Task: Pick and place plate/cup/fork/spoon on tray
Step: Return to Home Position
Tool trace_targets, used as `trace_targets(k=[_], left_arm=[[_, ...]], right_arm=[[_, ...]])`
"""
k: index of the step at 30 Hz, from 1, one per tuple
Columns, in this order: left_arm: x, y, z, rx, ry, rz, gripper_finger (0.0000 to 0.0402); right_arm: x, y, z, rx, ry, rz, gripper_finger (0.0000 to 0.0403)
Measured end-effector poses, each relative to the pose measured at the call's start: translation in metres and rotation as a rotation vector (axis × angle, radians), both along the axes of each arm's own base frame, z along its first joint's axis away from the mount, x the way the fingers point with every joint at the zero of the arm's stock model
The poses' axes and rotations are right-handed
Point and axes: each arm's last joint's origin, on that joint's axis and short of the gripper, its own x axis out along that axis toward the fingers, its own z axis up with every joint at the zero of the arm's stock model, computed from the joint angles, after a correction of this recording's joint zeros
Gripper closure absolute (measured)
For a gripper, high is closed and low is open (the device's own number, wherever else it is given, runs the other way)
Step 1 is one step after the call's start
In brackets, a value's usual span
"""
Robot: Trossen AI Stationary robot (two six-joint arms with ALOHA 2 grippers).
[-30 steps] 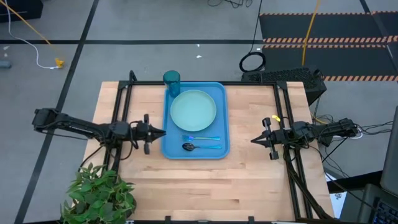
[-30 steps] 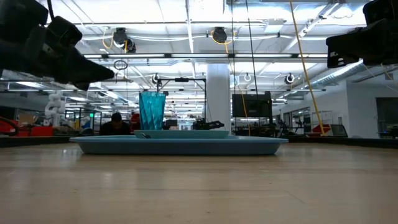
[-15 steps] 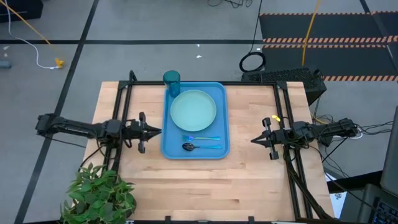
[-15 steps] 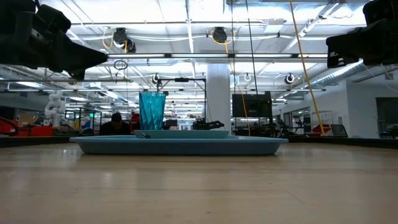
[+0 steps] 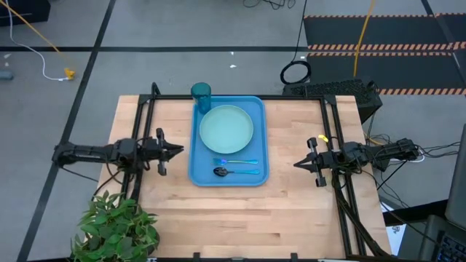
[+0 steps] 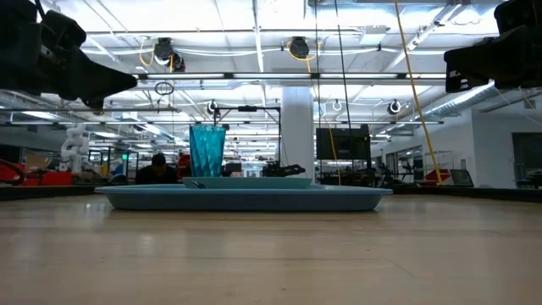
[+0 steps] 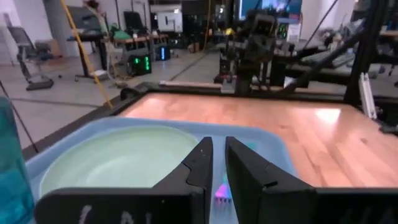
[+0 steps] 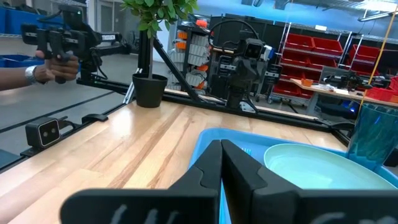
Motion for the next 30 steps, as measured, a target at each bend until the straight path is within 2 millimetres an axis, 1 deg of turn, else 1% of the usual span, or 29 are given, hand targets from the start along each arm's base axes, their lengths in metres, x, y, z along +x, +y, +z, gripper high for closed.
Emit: trace_targets(k=[9, 22, 30], left_arm=[[-0.0041, -0.0007, 0.0047, 0.032, -0.052, -0.039, 0.0355], [-0.0036, 0.0, 0.0037, 0.077, -0.035, -0.033, 0.0355], [-0.0034, 0.0009, 0.0034, 0.073, -0.032, -0.024, 0.0355]], right_arm=[[0.0, 0.0, 0.0, 0.0, 0.0, 0.0, 0.0403], [0.0, 0.0, 0.0, 0.0, 0.0, 0.0, 0.0403], [0.0, 0.0, 0.0, 0.0, 0.0, 0.0, 0.0403]])
